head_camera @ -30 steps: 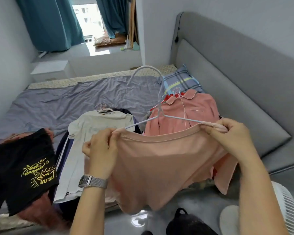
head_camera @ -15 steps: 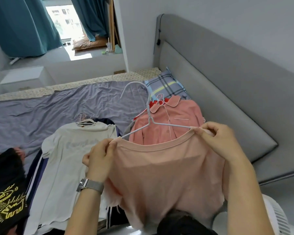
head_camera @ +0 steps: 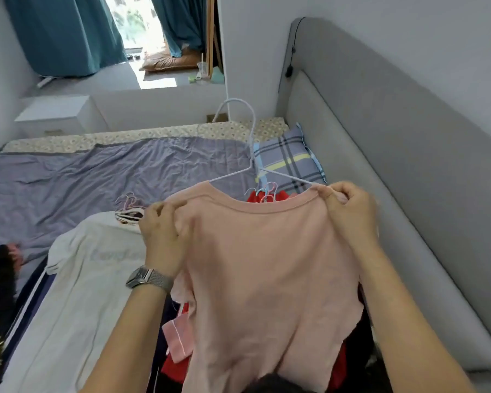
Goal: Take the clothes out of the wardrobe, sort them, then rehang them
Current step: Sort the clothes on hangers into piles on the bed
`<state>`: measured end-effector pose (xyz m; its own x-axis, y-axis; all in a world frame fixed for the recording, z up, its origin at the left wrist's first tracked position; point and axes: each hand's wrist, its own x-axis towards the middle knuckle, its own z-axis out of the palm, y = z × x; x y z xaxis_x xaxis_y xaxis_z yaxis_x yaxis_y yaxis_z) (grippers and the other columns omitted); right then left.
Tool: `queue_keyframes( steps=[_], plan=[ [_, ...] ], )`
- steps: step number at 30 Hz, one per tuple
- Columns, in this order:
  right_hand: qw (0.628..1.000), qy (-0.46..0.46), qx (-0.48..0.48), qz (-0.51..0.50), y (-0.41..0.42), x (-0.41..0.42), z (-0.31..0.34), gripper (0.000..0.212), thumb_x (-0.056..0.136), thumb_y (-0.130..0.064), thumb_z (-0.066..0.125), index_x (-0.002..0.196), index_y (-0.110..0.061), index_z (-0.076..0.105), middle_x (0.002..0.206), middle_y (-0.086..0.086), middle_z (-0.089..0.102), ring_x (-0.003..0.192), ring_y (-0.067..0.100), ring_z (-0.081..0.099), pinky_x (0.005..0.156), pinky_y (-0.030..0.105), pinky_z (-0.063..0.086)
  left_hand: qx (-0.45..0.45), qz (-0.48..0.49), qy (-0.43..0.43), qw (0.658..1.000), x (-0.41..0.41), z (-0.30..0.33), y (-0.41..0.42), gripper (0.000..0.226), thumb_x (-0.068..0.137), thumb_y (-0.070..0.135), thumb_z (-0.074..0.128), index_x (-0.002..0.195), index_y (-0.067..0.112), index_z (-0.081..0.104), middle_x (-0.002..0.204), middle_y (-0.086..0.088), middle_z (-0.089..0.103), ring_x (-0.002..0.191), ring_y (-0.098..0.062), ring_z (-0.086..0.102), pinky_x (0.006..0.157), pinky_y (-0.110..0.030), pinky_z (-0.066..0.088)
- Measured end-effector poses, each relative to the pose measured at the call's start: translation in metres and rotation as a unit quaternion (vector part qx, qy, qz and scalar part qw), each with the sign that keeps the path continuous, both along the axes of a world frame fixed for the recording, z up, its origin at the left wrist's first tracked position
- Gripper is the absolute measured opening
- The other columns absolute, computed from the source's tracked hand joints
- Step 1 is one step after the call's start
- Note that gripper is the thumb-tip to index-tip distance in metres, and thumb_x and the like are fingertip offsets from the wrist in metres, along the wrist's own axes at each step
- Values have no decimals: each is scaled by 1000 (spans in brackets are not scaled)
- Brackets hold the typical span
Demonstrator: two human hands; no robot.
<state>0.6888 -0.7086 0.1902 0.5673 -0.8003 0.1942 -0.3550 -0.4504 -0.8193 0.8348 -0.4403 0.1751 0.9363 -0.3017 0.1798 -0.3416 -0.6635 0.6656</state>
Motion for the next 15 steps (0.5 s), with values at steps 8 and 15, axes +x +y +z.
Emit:
queue_keyframes(
  steps=[8, 15],
  plan=[
    [973, 222, 30, 53, -67, 97, -96, 37, 89, -54, 53, 77, -20, 59, 104, 13, 67, 107, 34, 55, 89, 41, 33, 59, 34, 120, 990, 11, -58, 9, 27, 89, 26, 52, 113, 17, 62, 117, 0, 59, 121, -21, 44, 103, -31, 21],
    [901, 415, -14, 128, -80, 132, -152, 63, 78, -34, 64, 136, -31, 39, 140, 10, 44, 126, 38, 37, 104, 46, 27, 38, 98, 149, 983, 36, -66, 33, 24, 89, 7, 55, 112, 12, 62, 102, 8, 51, 110, -23, 50, 99, -47, 39]
  ],
)
